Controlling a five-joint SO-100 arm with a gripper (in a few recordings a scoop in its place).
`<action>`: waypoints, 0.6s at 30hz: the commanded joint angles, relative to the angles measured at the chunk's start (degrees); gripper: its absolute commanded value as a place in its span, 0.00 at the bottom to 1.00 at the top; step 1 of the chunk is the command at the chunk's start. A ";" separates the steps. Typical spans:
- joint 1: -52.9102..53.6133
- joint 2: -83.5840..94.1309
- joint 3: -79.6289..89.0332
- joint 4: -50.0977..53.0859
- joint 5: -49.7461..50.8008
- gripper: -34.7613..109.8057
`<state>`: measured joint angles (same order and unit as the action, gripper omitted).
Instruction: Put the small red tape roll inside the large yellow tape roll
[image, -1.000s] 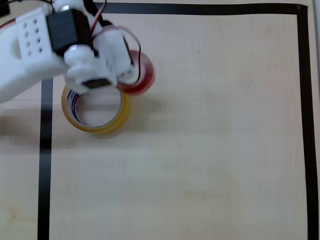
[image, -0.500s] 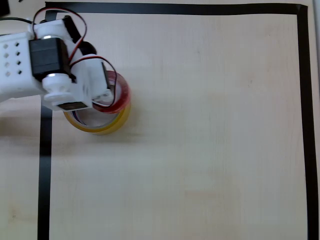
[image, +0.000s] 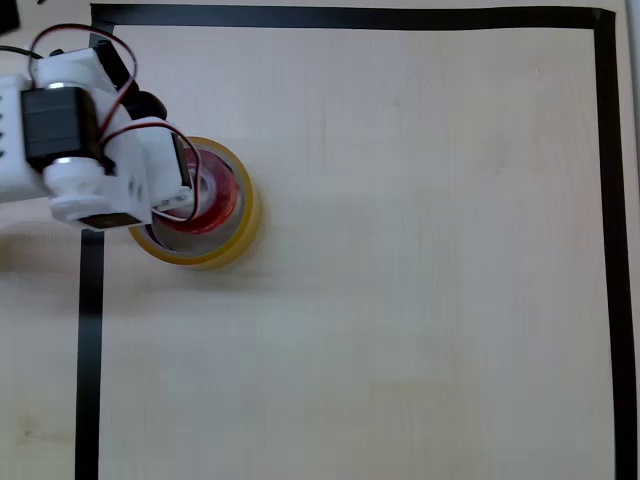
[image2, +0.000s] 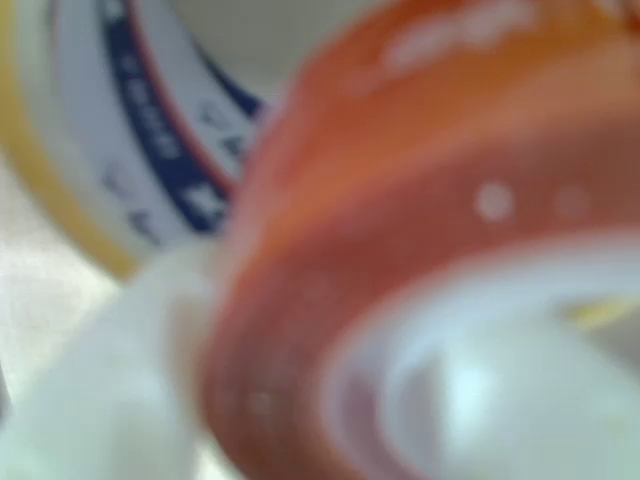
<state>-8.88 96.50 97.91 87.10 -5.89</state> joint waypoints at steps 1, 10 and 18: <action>-0.18 6.59 0.00 0.70 0.26 0.26; -0.79 6.68 0.70 0.62 0.26 0.37; 1.76 9.58 -0.18 0.62 -0.09 0.29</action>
<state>-8.35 98.70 98.79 87.10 -5.89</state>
